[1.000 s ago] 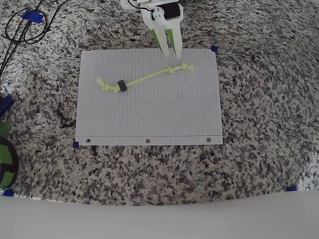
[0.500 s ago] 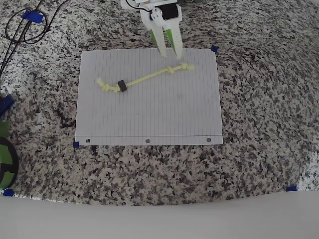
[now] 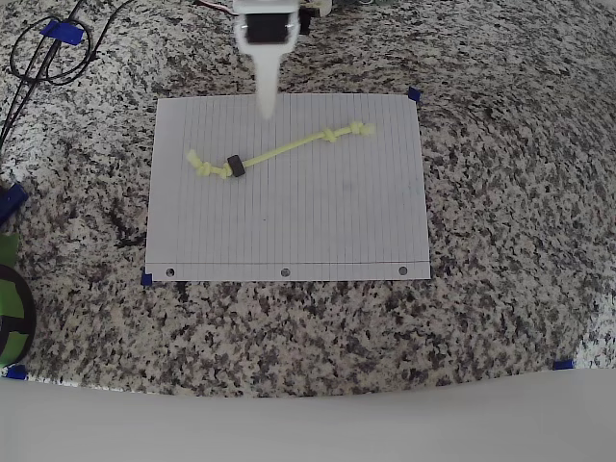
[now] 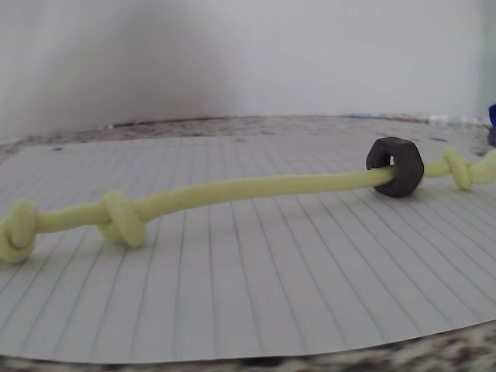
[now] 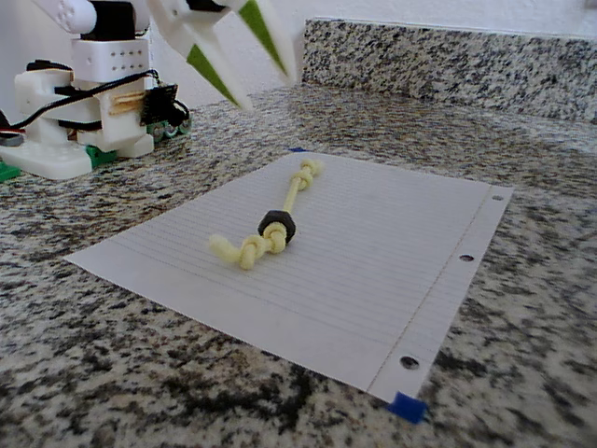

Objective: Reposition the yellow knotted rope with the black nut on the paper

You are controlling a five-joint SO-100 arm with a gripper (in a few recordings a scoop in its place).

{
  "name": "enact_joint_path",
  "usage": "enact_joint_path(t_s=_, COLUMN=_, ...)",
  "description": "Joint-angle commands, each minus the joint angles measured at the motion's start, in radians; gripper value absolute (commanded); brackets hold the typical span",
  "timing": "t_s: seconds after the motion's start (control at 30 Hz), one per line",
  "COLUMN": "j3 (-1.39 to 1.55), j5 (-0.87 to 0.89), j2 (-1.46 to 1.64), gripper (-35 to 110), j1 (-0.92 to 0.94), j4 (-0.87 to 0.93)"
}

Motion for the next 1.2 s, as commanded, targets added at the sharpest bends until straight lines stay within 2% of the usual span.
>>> enact_joint_path(t_s=0.0, j3=-0.120, j5=-0.035, j2=-0.170, gripper=53, j1=0.048, j4=0.000)
enact_joint_path(t_s=0.63, j3=-0.414, j5=-0.058, j2=-0.798, gripper=50, j1=0.253, j4=-0.101)
enact_joint_path(t_s=1.1, j3=-0.545, j5=-0.058, j2=-0.985, gripper=42, j1=0.288, j4=-0.155)
enact_joint_path(t_s=1.17, j3=-0.551, j5=-0.058, j2=-0.997, gripper=37, j1=0.281, j4=-0.166)
